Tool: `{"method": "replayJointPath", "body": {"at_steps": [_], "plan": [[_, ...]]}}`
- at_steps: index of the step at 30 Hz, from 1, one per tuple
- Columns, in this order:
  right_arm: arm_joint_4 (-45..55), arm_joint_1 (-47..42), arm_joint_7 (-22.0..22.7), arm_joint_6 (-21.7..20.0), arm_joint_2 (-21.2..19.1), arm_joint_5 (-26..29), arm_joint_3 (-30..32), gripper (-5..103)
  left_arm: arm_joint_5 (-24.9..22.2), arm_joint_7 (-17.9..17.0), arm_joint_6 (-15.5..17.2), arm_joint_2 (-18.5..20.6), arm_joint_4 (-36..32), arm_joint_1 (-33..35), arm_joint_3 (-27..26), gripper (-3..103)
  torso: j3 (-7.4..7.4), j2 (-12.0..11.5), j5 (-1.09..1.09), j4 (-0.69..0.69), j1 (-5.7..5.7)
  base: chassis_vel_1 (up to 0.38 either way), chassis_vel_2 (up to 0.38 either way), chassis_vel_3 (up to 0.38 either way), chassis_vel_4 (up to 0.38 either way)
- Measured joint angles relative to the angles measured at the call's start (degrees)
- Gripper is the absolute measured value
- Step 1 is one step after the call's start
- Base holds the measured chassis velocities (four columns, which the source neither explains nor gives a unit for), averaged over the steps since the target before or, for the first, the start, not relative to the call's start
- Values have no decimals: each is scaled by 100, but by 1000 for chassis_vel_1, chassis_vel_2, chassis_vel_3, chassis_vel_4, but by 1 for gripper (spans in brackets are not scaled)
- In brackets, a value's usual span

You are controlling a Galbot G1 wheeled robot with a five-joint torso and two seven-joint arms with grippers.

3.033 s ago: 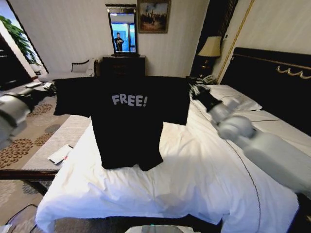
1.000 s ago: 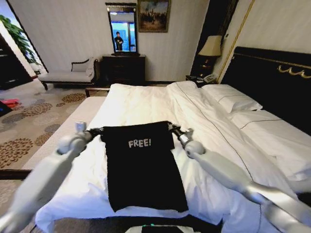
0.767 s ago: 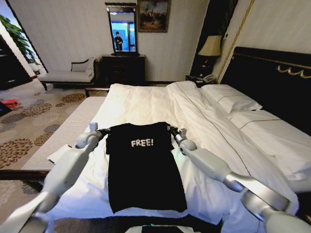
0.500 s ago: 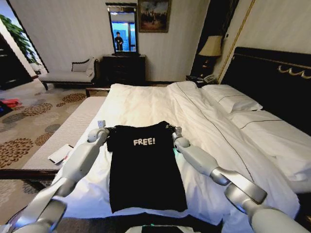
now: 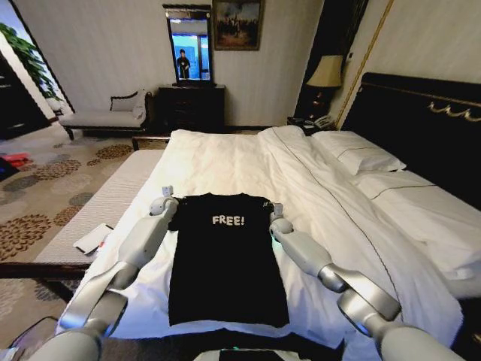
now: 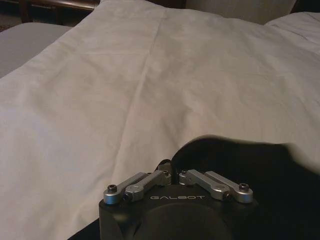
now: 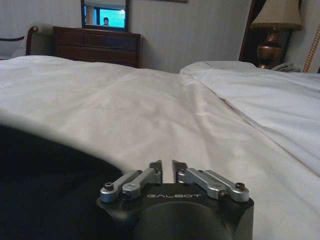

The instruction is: Fold the clothes on the bed.

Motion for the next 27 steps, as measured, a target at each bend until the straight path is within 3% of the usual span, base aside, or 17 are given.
{"method": "replayJointPath", "body": {"at_steps": [3, 4, 6, 7, 8, 9, 10, 12, 13, 17, 18, 20, 21, 22, 24, 26, 27], "plan": [[202, 15, -194, 249, -41, 36, 32, 24, -79, 42, -126, 139, -187, 0, 24, 0, 0, 0, 0, 1, 0, 0, 0, 0, 0], [313, 48, -298, 417, -48, 48, 100, 30, -140, 80, -208, 247, -353, 3, 23, 10, 0, 0, 0, 3, 0, 0, 0, 0, 0], [404, 82, -333, 515, -51, 72, 160, 35, -206, 82, -259, 347, -509, 21, 8, 10, -1, 0, -1, 3, 0, 0, 0, 0, 0], [463, 104, -345, 565, -56, 96, 202, 35, -260, 83, -277, 414, -618, 38, -7, 15, -1, 0, 0, 4, 0, 0, 0, 0, 0], [511, 123, -350, 602, -62, 122, 237, 41, -303, 86, -285, 462, -700, 56, -18, 15, -1, 0, 1, 4, -1, 0, 0, 0, 0], [690, 189, -344, 714, -108, 247, 422, 52, -552, 77, -290, 689, -1169, 178, -125, 26, -1, 0, 0, 7, 0, 0, 0, 0, 0], [690, 189, -344, 714, -108, 247, 422, 52, -552, 77, -290, 689, -1169, 178, -125, 26, -1, 0, 0, 7, 0, 0, 0, 0, 0], [1056, 203, -211, 723, -384, 623, 699, 57, -957, -46, -207, 1038, -2027, 419, -455, 37, -1, 0, 0, 7, 0, 0, 0, 0, 0], [1056, 203, -211, 723, -384, 623, 699, 57, -957, -46, -207, 1038, -2027, 419, -455, 37, -1, 0, 0, 7, 0, 0, 0, 0, 0], [2054, -239, 108, 426, -1294, 1365, 949, 79, -1724, -397, 0, 1670, -3400, 968, -1320, 54, -1, 0, -1, -6, 0, 0, 0, 0, 0], [2054, -239, 108, 426, -1294, 1365, 949, 79, -1724, -397, 0, 1670, -3400, 968, -1320, 54, -1, 0, -1, -6, 0, 0, 0, 0, 0], [2520, -485, 323, 162, -1543, 1751, 970, 84, -2192, -547, 105, 2014, -4178, 1367, -1897, 65, -2, 1, 0, -9, -1, 0, 0, 0, 0], [2750, -609, 430, -52, -1603, 2015, 971, 94, -2582, -639, 184, 2263, -4768, 1682, -2329, 71, -2, 1, 2, 2, -2, 0, 0, 0, 0], [2920, -717, 520, -240, -1619, 2213, 1002, 94, -2824, -701, 228, 2387, -5118, 1859, -2593, 76, -3, 2, 4, 8, -3, 0, 0, 0, 0], [3009, -790, 577, -348, -1623, 2333, 1036, 98, -2956, -737, 252, 2442, -5282, 1941, -2736, 76, -3, 2, 3, 10, -3, 0, 0, 0, 0], [3291, -1116, 845, -796, -1606, 2847, 1190, 100, -3435, -879, 339, 2595, -5779, 2163, -3237, 86, -3, 2, -3, 10, -3, 0, 0, 0, 0], [3291, -1116, 845, -796, -1606, 2847, 1190, 100, -3435, -879, 339, 2595, -5779, 2163, -3237, 86, -3, 2, -3, 10, -3, 0, 0, 0, 0]]}}
